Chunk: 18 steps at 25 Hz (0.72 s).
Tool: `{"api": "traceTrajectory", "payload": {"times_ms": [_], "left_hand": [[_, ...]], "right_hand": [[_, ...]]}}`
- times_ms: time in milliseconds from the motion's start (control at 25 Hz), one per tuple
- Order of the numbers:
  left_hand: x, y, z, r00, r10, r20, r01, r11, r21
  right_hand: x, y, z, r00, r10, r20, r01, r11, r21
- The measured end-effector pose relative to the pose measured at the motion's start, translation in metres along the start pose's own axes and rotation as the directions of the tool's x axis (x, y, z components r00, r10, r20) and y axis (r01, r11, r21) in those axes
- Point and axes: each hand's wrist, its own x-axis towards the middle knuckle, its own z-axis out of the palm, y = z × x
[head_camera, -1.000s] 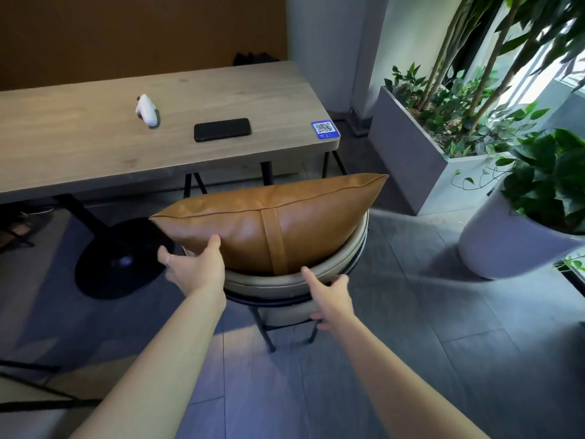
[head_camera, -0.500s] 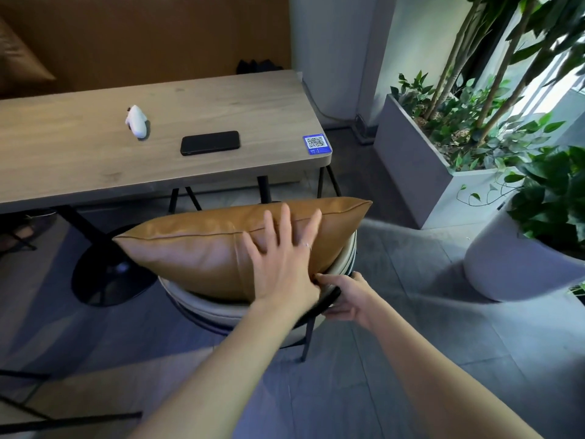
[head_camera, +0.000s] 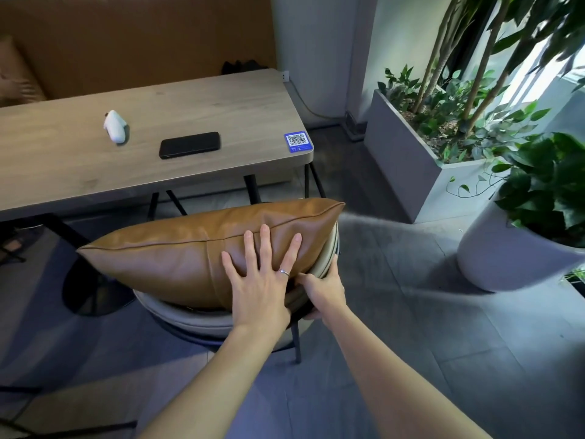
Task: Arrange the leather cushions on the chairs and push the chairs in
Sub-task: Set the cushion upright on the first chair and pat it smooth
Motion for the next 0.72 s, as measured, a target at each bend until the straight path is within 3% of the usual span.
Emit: {"api": "traceTrajectory", "payload": {"times_ms": [720], "left_hand": [[-0.005,-0.014,0.015,0.996,0.01,-0.091,-0.009,1.0,0.007]], "right_hand": [[0.009,0.003,0.007,0.987,0.012,0.162,-0.006,0.999,-0.038]]}}
